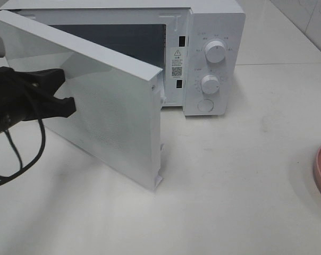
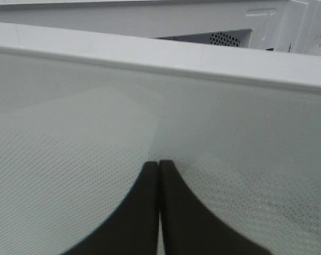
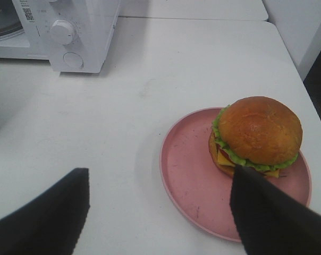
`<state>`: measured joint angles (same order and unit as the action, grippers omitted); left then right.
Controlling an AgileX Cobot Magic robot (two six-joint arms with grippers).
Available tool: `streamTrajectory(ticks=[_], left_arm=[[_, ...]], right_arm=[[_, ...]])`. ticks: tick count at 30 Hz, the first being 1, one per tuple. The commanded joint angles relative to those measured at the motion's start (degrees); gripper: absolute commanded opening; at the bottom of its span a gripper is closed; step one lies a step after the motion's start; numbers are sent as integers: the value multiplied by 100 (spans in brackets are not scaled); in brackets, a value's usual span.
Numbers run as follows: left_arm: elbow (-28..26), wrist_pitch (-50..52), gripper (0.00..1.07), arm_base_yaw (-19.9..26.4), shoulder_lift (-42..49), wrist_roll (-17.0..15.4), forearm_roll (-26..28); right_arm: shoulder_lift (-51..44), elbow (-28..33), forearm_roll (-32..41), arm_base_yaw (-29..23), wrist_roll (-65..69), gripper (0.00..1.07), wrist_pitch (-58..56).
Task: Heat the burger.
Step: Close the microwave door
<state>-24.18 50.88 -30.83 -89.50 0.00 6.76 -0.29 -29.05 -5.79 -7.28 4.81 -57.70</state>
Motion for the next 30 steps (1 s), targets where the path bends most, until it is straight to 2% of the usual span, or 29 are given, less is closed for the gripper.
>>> streamTrajectory(ticks=[1, 7, 9, 12, 13, 15, 17, 20, 21, 24, 25, 28, 30], left_arm=[[-338, 63, 0, -344, -264, 235, 699], [-854, -109, 0, -693, -647, 481, 1180], [-1312, -252, 0, -911, -922, 859, 1684], [-1398, -264, 0, -940, -991, 940, 1793], [-1604, -292, 0, -1014, -1117, 1112, 2063], [-1696, -315, 0, -1031, -1157, 1186, 2183], [-2108, -407, 0, -1054, -1392, 1364, 2475], [-2206, -407, 0, -1054, -1444, 1381, 2504], [-2384, -407, 0, -1054, -1530, 1421, 2601], [-2670, -493, 0, -1054, -1679, 1627, 2762], [-2888, -630, 0, -1054, -1805, 1805, 2779], [-2991, -688, 0, -1054, -1868, 1879, 2796], [-3317, -745, 0, -1054, -2086, 2051, 2974]], right_arm=[[-172, 29, -17, 40, -40, 72, 69], [-172, 29, -17, 40, -40, 72, 69], [-172, 29, -17, 40, -40, 72, 69], [-172, 29, -17, 40, -46, 72, 69], [-172, 29, -17, 40, -46, 72, 69], [-172, 29, -17, 40, -46, 72, 69], [-172, 29, -17, 40, -46, 72, 69], [-172, 29, -17, 40, -46, 72, 69], [-172, 29, -17, 40, -46, 72, 69], [-172, 29, -17, 40, -46, 72, 69], [-172, 29, -17, 40, -46, 72, 69], [-172, 29, -17, 40, -46, 72, 69], [-172, 29, -17, 40, -46, 72, 69]])
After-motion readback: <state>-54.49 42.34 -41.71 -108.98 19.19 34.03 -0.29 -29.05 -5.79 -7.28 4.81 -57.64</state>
